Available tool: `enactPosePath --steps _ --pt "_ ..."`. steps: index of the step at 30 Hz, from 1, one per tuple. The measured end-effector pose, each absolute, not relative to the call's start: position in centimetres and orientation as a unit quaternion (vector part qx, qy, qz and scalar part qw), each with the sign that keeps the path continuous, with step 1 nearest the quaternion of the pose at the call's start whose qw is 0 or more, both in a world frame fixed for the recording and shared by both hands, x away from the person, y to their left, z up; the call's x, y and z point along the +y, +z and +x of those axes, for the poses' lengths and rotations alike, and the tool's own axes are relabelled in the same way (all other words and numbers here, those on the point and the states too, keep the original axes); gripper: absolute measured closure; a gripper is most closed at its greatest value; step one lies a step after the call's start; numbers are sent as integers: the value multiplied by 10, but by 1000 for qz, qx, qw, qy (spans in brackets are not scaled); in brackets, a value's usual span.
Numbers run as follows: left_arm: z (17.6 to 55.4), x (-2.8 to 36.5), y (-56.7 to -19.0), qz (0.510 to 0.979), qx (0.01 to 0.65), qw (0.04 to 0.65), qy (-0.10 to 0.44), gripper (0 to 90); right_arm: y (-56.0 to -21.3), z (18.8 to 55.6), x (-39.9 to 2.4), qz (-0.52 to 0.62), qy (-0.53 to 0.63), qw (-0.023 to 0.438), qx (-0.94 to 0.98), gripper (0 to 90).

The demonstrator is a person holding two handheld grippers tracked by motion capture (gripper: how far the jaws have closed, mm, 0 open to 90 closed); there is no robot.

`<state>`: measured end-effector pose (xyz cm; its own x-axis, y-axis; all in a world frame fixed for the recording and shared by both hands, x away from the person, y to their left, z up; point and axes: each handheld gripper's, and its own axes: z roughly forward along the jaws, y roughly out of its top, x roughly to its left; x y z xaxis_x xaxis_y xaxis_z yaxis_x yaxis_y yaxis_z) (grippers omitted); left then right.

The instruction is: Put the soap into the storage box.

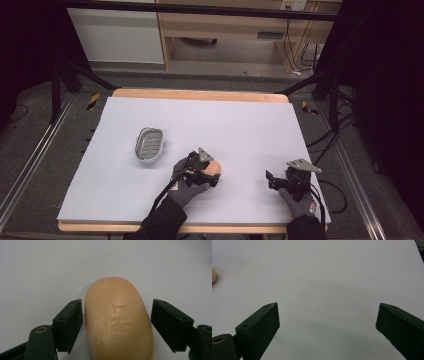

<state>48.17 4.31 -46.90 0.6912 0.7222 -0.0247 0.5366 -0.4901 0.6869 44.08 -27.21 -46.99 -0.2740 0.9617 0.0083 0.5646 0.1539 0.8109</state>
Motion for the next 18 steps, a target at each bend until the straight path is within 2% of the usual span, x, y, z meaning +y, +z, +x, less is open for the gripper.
enactPosePath --steps 18 --pt "481 39 -476 852 380 331 140 280 -471 441 -271 536 366 268 712 53"
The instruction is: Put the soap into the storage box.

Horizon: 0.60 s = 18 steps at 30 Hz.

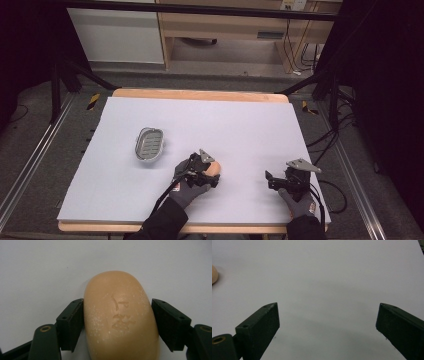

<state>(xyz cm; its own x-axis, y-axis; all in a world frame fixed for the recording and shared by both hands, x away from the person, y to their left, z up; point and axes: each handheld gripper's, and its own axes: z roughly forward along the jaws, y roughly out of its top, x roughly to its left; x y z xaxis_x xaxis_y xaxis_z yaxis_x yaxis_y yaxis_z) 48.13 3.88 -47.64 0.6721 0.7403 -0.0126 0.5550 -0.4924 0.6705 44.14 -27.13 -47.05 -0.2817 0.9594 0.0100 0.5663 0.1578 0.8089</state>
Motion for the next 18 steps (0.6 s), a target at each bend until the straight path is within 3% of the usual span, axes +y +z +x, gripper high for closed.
enactPosePath --steps 18 --pt "482 46 -467 848 384 339 135 318 -471 442 -271 535 365 264 714 52"
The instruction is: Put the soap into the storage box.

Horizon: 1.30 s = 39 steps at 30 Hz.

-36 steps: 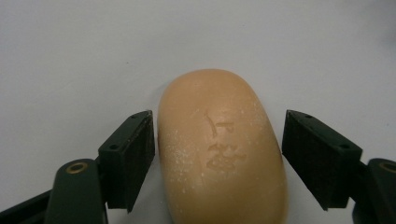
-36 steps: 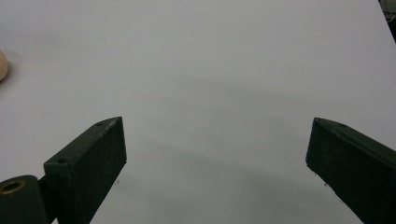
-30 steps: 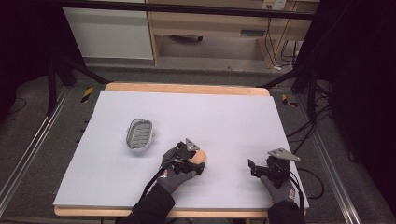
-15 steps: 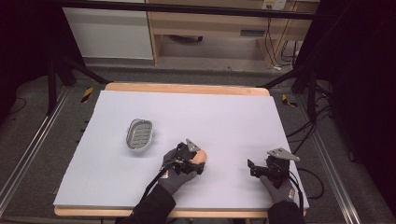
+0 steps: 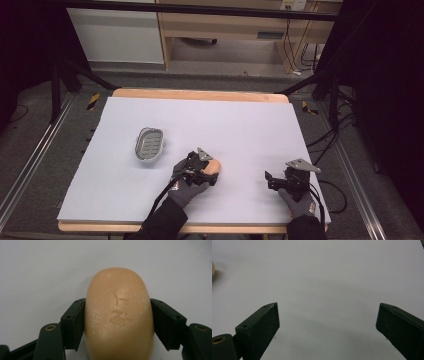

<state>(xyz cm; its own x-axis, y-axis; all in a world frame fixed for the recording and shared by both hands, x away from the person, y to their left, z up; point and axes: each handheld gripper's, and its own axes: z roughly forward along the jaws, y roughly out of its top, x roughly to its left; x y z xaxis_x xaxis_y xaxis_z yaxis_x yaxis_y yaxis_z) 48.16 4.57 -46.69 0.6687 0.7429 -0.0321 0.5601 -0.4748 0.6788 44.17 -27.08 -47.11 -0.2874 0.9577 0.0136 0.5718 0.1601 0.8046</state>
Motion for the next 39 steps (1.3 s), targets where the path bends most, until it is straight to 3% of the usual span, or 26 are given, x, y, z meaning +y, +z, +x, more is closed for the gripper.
enactPosePath --steps 39 --pt "472 144 -412 809 414 378 174 319 -472 442 -269 534 358 263 719 49"
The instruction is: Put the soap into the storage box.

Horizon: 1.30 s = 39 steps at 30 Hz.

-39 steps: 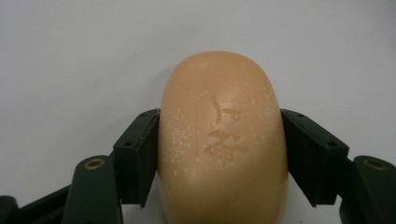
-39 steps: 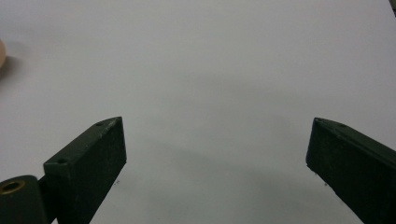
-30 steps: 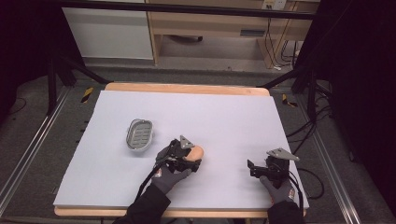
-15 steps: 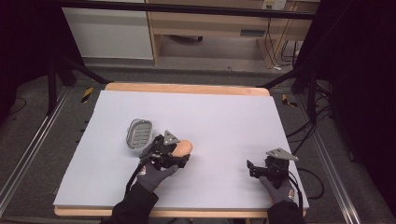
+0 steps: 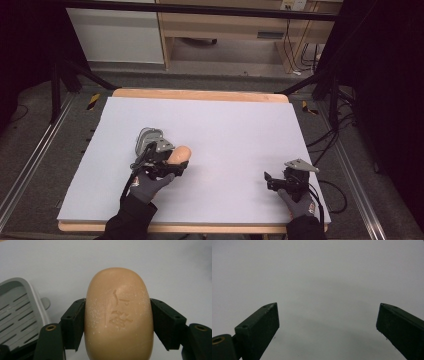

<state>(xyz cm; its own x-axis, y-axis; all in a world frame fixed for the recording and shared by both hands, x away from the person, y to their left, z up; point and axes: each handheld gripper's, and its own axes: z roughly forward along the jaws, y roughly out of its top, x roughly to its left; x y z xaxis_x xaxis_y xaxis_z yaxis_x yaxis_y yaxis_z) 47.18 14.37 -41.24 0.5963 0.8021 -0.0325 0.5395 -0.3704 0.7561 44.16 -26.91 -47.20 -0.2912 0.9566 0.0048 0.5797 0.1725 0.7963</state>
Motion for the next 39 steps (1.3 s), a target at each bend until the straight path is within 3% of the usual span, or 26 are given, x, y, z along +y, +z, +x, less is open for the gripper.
enactPosePath --steps 22,39 --pt "499 194 -398 767 466 394 199 319 -472 442 -269 533 361 263 718 49" --pt "529 207 -404 758 486 383 205 319 -473 443 -267 531 357 263 721 48"
